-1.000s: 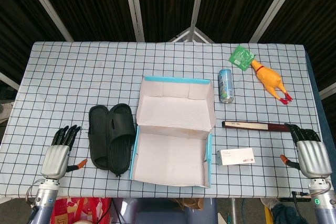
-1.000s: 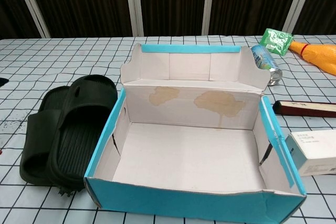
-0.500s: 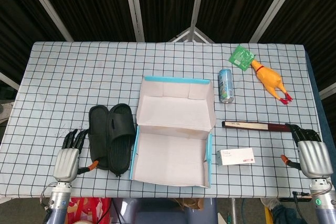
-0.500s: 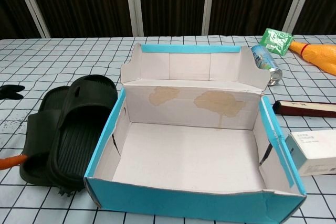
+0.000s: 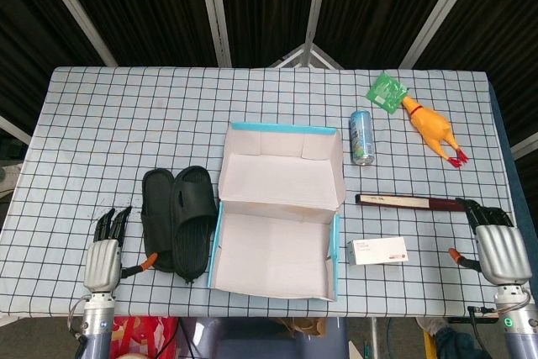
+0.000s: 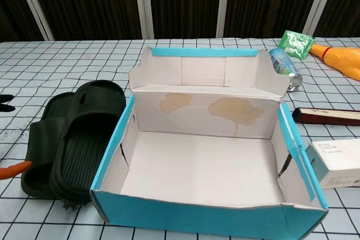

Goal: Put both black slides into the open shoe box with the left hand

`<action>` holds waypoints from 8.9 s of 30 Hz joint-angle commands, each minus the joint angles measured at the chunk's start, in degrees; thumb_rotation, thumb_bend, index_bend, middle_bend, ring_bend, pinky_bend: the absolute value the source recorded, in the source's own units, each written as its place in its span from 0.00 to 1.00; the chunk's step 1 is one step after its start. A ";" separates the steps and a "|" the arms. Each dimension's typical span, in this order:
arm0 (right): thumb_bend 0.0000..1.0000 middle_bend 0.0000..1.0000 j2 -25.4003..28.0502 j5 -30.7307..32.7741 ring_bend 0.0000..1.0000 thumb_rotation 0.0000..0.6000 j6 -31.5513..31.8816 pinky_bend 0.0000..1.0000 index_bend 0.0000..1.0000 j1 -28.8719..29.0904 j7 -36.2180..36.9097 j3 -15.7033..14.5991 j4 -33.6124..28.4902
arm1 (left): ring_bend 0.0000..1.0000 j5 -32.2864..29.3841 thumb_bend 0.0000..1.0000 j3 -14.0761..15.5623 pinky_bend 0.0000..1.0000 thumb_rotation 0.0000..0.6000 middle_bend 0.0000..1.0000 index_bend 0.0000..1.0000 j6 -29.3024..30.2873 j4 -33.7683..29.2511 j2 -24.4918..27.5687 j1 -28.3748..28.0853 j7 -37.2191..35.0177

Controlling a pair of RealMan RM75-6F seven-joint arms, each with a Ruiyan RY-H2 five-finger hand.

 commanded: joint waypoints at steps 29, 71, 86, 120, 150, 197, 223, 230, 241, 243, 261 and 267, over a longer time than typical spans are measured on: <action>0.18 0.21 0.09 0.09 0.27 1.00 -0.45 0.21 0.17 0.09 -0.44 -0.20 -0.51 | 0.00 -1.79 0.00 -1.03 0.02 0.77 0.17 0.03 -3.81 1.02 0.44 -1.72 3.50; 0.18 0.21 0.71 1.65 0.30 1.00 -1.25 0.22 0.17 -0.04 -2.23 -0.29 -2.68 | 0.00 -3.18 0.00 -3.00 0.01 0.77 0.13 0.00 -12.55 -4.08 7.26 -7.74 2.17; 0.18 0.21 0.77 1.69 0.30 1.00 -1.00 0.22 0.17 -0.17 -2.74 -0.31 -3.22 | 0.00 -3.86 0.00 -1.57 0.00 0.77 0.17 0.00 -14.55 -4.87 8.42 -8.53 2.92; 0.18 0.20 0.81 2.36 0.30 1.00 -1.74 0.22 0.17 -0.05 -3.40 -0.40 -3.79 | 0.00 -2.26 0.24 -1.78 0.00 1.00 0.27 0.07 -6.20 -7.66 9.79 -6.70 9.54; 0.18 0.18 1.24 3.45 0.30 1.00 -2.67 0.24 0.17 0.00 -3.02 -0.42 -4.91 | 0.07 12.35 0.38 -9.92 0.04 1.00 0.50 0.39 -10.83 -37.45 39.01 -17.16 39.94; 0.18 0.16 1.45 8.76 0.30 1.00 -7.51 0.24 0.17 1.58 -3.76 -0.03 -4.90 | 0.12 32.49 0.43 -5.65 0.16 1.00 0.57 0.49 -41.19 -32.49 38.45 -52.39 40.51; 0.18 0.16 1.77 10.38 0.30 1.00 -8.61 0.24 0.17 2.01 -4.57 -0.11 -5.62 | 0.12 36.42 0.43 -1.61 0.16 1.00 0.55 0.47 -42.57 -23.19 34.87 -57.03 35.98; 0.18 0.16 1.68 11.07 0.30 1.00 -9.01 0.24 0.17 2.20 -4.74 -0.01 -5.44 | 0.12 37.48 0.43 -1.38 0.16 1.00 0.54 0.46 -41.27 -19.97 32.88 -58.73 34.73; 0.18 0.16 1.80 11.55 0.30 1.00 -9.29 0.24 0.17 2.32 -4.97 -0.09 -5.77 | 0.12 40.98 0.43 0.80 0.17 1.00 0.53 0.46 -37.85 -16.71 31.40 -61.19 31.58; 0.18 0.16 1.81 11.45 0.30 1.00 -9.06 0.24 0.17 2.26 -4.97 -0.10 -5.86 | 0.12 40.99 0.43 1.15 0.17 1.00 0.53 0.46 -37.79 -16.60 31.25 -61.36 31.20; 0.18 0.15 1.91 11.84 0.30 1.00 -9.03 0.24 0.17 2.29 -4.99 -0.10 -5.94 | 0.12 38.48 0.43 1.62 0.18 1.00 0.53 0.45 -39.27 -15.42 29.82 -61.65 32.01; 0.18 0.15 1.95 12.10 0.30 1.00 -8.98 0.24 0.17 2.24 -5.05 -0.09 -6.06 | 0.12 38.09 0.43 2.82 0.18 1.00 0.53 0.44 -39.79 -14.41 28.55 -61.82 31.21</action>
